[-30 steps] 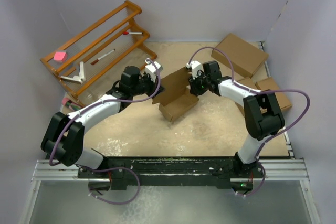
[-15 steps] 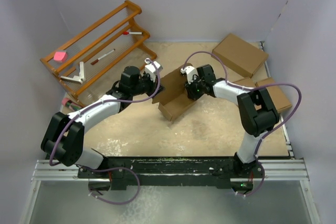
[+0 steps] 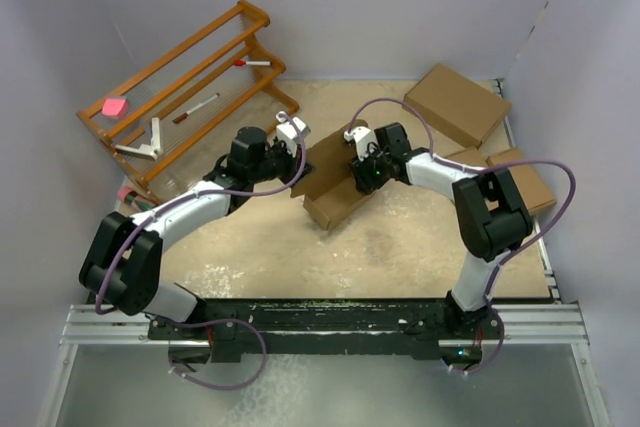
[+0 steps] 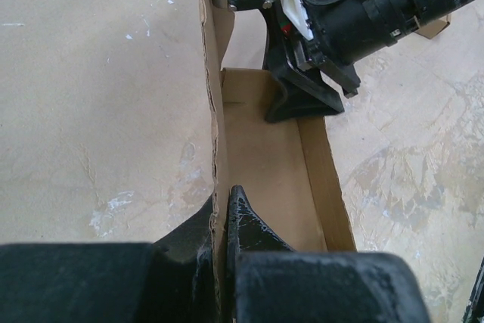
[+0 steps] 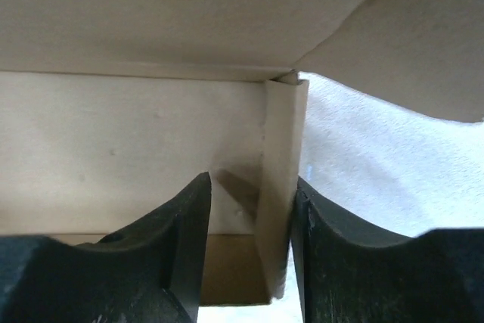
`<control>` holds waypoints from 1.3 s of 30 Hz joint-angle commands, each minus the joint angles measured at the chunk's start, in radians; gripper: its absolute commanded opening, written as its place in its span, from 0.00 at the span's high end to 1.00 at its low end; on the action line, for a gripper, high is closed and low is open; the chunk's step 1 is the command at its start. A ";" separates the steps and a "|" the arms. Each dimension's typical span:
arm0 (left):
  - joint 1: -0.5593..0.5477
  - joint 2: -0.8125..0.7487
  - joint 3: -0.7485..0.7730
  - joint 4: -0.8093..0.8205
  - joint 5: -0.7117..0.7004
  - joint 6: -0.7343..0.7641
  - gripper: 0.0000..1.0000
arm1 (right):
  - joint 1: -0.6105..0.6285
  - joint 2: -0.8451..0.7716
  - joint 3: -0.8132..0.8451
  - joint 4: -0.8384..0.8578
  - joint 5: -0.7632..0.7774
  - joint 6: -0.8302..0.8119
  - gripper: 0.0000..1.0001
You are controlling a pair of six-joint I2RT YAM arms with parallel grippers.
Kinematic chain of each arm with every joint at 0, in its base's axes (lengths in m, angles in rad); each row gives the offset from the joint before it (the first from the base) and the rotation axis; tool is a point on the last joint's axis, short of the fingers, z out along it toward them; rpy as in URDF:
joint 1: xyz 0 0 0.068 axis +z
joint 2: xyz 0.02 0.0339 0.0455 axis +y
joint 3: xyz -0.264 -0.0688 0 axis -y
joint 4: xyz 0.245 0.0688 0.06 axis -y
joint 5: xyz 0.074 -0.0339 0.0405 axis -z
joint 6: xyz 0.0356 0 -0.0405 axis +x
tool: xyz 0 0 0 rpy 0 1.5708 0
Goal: Fold the paper box
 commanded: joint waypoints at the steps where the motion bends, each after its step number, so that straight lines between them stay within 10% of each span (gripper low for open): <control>1: -0.006 0.003 -0.032 0.105 0.032 0.044 0.96 | -0.011 -0.086 0.028 -0.046 -0.132 -0.022 0.47; 14: 0.012 0.085 -0.036 0.253 0.105 0.059 0.91 | -0.274 -0.313 0.012 -0.190 -0.440 -0.269 0.31; 28: 0.102 0.015 0.027 0.072 -0.075 -0.106 0.29 | -0.321 -0.367 0.004 -0.197 -0.553 -0.254 0.30; 39: 0.170 -0.243 -0.087 -0.257 -0.332 -0.296 0.23 | -0.328 -0.375 0.007 -0.199 -0.562 -0.252 0.30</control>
